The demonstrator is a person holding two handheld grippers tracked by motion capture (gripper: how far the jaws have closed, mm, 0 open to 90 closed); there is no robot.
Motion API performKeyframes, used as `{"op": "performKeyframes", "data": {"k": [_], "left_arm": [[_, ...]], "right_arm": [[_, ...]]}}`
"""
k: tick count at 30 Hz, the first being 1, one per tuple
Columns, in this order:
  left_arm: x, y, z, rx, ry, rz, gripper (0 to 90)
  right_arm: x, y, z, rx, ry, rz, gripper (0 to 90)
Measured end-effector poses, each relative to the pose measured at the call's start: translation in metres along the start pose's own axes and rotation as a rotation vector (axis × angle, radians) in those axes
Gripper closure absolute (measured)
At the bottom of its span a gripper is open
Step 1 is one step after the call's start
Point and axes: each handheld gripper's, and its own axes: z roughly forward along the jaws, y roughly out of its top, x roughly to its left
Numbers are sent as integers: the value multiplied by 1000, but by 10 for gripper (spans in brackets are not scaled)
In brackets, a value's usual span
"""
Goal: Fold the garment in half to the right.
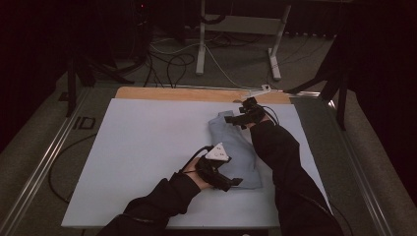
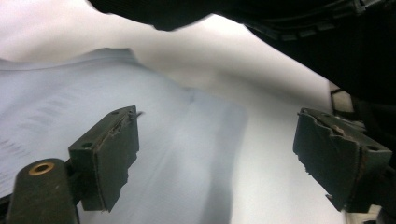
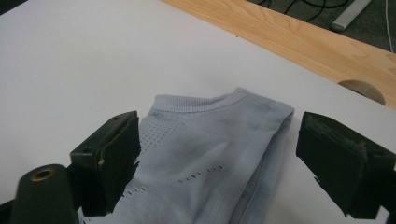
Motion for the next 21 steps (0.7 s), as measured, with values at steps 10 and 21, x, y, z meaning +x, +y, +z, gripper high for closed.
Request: {"op": "performKeyframes", "data": {"k": [10,21], "left_arm": [[13,-24,-43,-100,23,-7,3],[27,-60,-95,-133,143,-18,3]], "right_arm": [[21,-10,-8,-18,57,-18,127],[60,-37,-31,-54,109,-85,421]]}}
